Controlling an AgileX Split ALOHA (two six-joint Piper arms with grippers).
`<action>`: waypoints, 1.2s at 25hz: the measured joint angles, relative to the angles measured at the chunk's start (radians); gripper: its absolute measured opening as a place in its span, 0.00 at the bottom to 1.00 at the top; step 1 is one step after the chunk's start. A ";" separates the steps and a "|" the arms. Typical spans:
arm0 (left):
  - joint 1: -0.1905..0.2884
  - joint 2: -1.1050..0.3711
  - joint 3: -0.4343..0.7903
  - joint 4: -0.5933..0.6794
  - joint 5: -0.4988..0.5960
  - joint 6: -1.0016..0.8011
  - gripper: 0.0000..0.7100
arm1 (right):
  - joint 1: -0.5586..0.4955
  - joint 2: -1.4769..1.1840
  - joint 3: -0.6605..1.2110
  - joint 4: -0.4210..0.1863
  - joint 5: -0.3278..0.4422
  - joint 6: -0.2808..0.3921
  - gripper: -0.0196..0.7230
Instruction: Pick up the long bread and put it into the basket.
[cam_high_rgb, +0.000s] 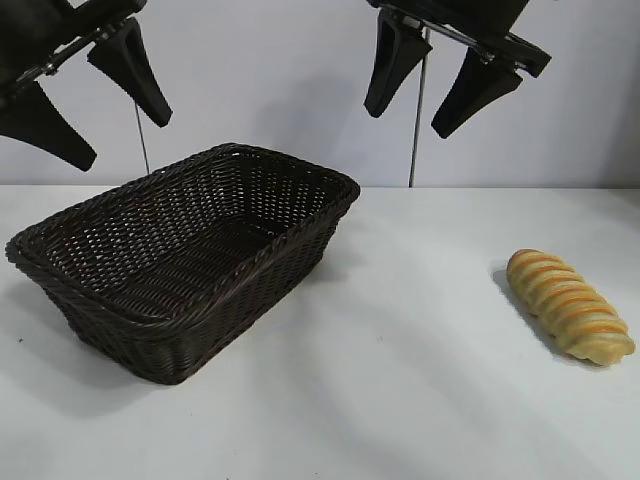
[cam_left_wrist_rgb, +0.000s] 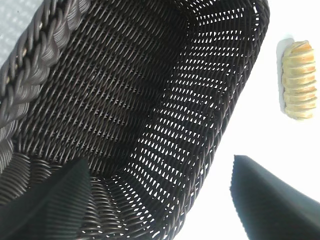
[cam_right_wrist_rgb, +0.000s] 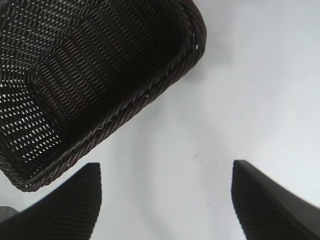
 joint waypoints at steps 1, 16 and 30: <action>0.000 0.000 0.000 0.000 0.000 0.000 0.79 | 0.000 0.000 0.000 -0.002 0.000 0.000 0.74; 0.000 0.000 0.000 0.000 0.000 0.000 0.79 | 0.000 0.000 0.000 -0.002 0.000 0.000 0.74; 0.000 0.000 0.000 0.000 -0.018 0.000 0.79 | 0.000 0.000 0.000 -0.002 -0.004 0.000 0.74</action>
